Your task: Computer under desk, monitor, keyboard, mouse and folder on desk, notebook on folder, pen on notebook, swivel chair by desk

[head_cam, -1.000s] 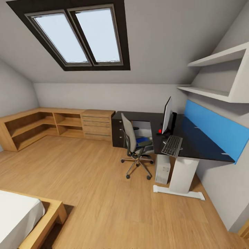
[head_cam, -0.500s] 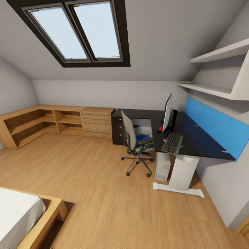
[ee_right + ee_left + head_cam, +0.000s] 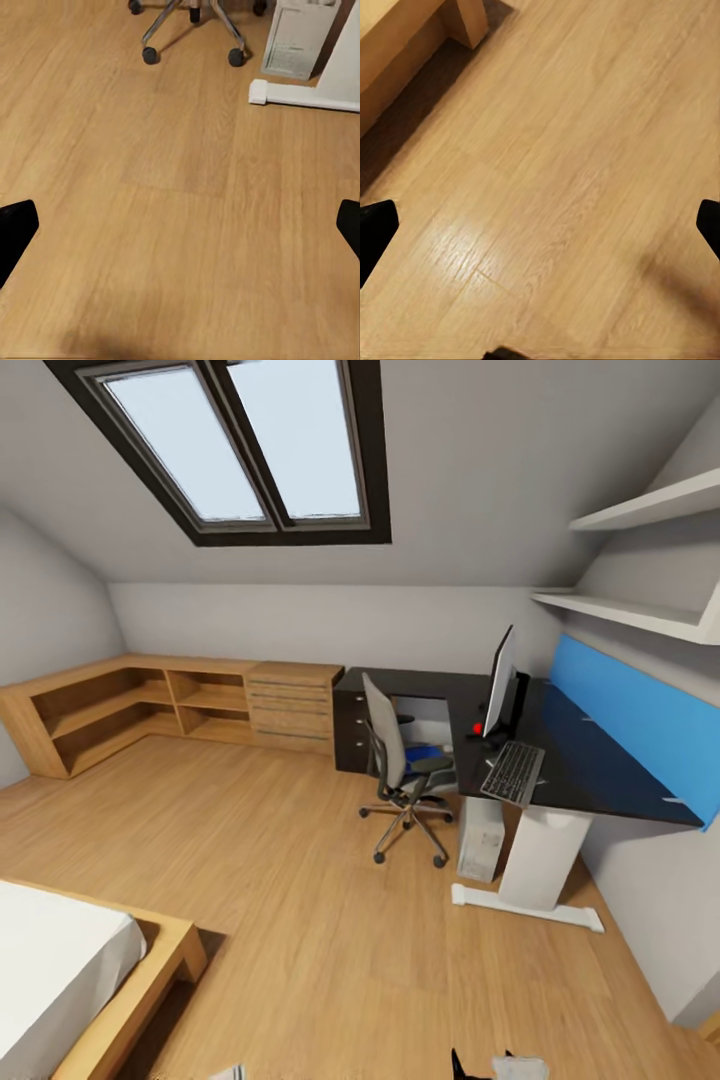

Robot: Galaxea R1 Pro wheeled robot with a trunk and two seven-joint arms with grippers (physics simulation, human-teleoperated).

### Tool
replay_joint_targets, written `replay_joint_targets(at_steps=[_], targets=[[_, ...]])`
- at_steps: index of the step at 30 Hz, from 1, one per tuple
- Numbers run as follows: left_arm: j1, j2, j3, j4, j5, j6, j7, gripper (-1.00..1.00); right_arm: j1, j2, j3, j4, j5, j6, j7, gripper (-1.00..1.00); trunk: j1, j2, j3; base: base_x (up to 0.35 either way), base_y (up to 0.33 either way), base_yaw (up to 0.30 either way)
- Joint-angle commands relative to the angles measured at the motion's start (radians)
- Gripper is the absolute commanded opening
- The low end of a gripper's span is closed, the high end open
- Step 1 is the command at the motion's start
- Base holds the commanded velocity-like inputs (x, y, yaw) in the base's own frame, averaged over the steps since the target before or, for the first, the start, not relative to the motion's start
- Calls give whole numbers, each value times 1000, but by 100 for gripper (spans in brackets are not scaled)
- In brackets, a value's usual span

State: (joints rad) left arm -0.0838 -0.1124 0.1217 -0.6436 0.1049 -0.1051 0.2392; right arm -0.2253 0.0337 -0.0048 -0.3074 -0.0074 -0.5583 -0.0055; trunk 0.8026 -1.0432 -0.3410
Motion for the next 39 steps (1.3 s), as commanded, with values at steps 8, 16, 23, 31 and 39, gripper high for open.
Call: replay_joint_targets(at_steps=[8,16,23,31,39], targets=[[-5,-2,-2,126,2,-186,9,100,-7,2,0,70,-2,-12,1,100,0,-1,-1,0,0,-72],[-5,1,-5,218,2,-217,8,100,-7,-14,-3,80,0,-15,2,100,0,-1,2,99,159,-272],[-5,-3,-7,223,2,-232,13,100,-8,-44,6,83,7,-14,4,100,0,-1,2,117,115,-217],[-5,-2,-7,221,5,-276,15,100,-7,-44,34,87,52,-16,5,100,23,-43,-16,13,12,-30],[-5,-1,-7,220,6,-280,14,100,-8,-46,32,88,57,-23,3,100,54,-99,-42,0,0,0]])
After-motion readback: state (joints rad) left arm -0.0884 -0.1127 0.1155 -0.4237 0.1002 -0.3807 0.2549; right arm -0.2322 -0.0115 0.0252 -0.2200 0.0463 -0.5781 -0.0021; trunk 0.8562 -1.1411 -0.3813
